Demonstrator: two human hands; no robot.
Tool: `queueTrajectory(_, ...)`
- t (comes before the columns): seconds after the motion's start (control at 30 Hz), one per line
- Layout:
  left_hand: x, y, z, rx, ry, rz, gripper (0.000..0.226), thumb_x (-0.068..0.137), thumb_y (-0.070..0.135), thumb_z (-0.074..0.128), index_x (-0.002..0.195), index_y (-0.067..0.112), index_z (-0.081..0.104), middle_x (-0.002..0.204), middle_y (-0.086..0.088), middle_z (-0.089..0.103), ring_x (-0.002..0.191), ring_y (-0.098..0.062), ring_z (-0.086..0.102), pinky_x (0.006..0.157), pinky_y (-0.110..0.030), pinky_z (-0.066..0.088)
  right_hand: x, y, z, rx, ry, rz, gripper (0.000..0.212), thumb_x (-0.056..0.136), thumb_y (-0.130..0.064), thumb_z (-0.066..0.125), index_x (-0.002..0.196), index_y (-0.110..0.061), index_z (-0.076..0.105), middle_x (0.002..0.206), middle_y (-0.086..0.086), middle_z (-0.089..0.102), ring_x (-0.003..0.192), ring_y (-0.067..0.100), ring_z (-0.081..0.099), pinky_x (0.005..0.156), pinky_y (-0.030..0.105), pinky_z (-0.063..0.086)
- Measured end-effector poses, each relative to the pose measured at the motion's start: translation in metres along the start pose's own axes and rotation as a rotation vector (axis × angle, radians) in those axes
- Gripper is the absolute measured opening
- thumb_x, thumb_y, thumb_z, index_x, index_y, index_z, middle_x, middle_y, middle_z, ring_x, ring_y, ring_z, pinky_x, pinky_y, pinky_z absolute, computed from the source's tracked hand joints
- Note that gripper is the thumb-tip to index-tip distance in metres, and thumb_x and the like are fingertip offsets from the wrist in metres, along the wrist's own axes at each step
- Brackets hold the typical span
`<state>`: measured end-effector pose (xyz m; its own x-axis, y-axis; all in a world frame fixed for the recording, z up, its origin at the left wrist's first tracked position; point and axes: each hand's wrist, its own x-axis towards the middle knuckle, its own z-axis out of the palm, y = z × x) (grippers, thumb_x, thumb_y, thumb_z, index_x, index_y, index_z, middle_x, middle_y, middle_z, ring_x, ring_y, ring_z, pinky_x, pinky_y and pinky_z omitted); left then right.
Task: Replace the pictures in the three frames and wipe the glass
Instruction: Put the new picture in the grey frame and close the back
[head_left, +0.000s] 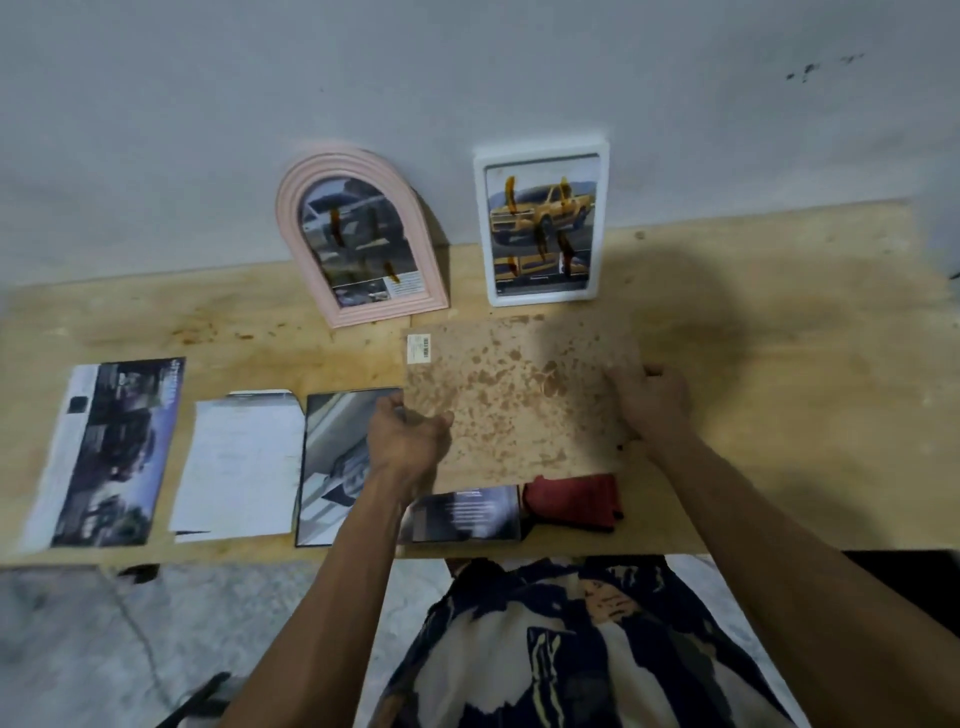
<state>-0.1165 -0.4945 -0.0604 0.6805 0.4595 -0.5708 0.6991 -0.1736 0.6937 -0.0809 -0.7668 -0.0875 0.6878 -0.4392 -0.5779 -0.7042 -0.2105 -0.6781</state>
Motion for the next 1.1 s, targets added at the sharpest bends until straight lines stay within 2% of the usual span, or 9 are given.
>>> queueTrajectory(0.13,0.010,-0.026,-0.058,0.019,-0.007,0.030,0.044,0.083,0.010,0.078,0.120,0.009,0.054,0.107,-0.005,0.065,0.100,-0.027,0.064,0.085,-0.043,0.055,-0.039,-0.006,0.044,-0.035,-0.051,-0.092,0.056,0.082,-0.050,0.064,0.128,-0.019,0.059,0.113,-0.004,0.058,0.096,0.018,0.055,0.077,0.033,0.046)
queueTrajectory(0.3,0.023,-0.061,-0.103,0.082,-0.063,0.071,0.043,0.087,0.013,0.075,0.123,0.010,0.051,0.102,-0.002,0.058,0.079,-0.012,0.057,0.055,-0.017,0.043,-0.078,0.000,0.081,-0.030,-0.016,-0.080,0.045,0.079,-0.045,0.074,0.109,-0.013,0.063,0.089,-0.007,0.056,0.084,0.018,0.057,0.056,0.025,0.039)
queueTrajectory(0.37,0.026,-0.073,-0.115,0.128,-0.092,0.065,0.040,0.087,0.019,0.076,0.121,0.013,0.055,0.102,0.000,0.061,0.084,-0.015,0.060,0.062,-0.020,0.047,-0.090,0.008,0.087,-0.034,-0.006,-0.094,0.053,0.078,-0.042,0.077,0.118,-0.011,0.059,0.093,-0.008,0.055,0.072,0.009,0.053,0.050,0.020,0.039)
queueTrajectory(0.43,0.032,-0.084,-0.125,0.201,-0.118,0.057,0.037,0.085,0.028,0.077,0.116,0.017,0.062,0.098,0.000,0.067,0.094,-0.023,0.065,0.079,-0.034,0.054,-0.100,0.015,0.092,-0.049,-0.013,-0.158,0.061,0.075,-0.042,0.078,0.123,-0.011,0.058,0.100,-0.008,0.060,0.071,0.003,0.059,0.047,0.015,0.046)
queueTrajectory(0.53,0.036,-0.090,-0.137,0.265,-0.104,0.102,0.041,0.085,0.030,0.074,0.123,0.019,0.064,0.105,-0.004,0.072,0.098,-0.027,0.068,0.088,-0.042,0.055,-0.107,0.024,0.096,-0.058,0.005,-0.225,0.061,0.072,-0.044,0.079,0.121,-0.011,0.063,0.104,-0.001,0.069,0.083,0.013,0.068,0.062,0.030,0.060)
queueTrajectory(0.63,0.042,-0.094,-0.144,0.401,0.011,0.196,0.038,0.086,0.022,0.069,0.122,0.010,0.063,0.111,-0.014,0.065,0.096,-0.034,0.063,0.076,-0.036,0.052,-0.109,0.026,0.093,-0.076,0.036,-0.213,0.045,0.082,-0.029,0.076,0.120,-0.011,0.063,0.102,0.001,0.065,0.074,0.006,0.057,0.048,0.008,0.042)
queueTrajectory(0.73,0.048,-0.098,-0.150,0.587,0.030,0.222,0.028,0.081,0.021,0.062,0.109,0.017,0.060,0.113,-0.013,0.047,0.096,-0.037,0.052,0.075,-0.040,0.047,-0.107,0.031,0.088,-0.051,0.078,-0.200,0.058,0.079,-0.036,0.078,0.130,-0.021,0.055,0.107,0.000,0.062,0.088,0.017,0.055,0.061,0.021,0.042)
queueTrajectory(0.83,0.055,-0.104,-0.153,0.694,-0.036,0.221,0.027,0.082,0.021,0.064,0.108,0.018,0.059,0.116,-0.013,0.044,0.099,-0.038,0.050,0.083,-0.046,0.052,-0.106,0.034,0.085,-0.041,0.119,-0.204,0.062,0.075,-0.039,0.080,0.130,-0.025,0.056,0.110,0.000,0.065,0.094,0.021,0.057,0.073,0.030,0.045)
queueTrajectory(1.1,0.067,-0.113,-0.152,0.717,-0.065,0.291,0.042,0.083,0.018,0.072,0.123,0.013,0.061,0.124,-0.015,0.050,0.102,-0.037,0.059,0.084,-0.036,0.048,-0.108,0.028,0.085,-0.102,0.193,-0.227,0.055,0.077,-0.036,0.078,0.127,-0.025,0.057,0.109,0.000,0.066,0.094,0.021,0.058,0.077,0.031,0.045)
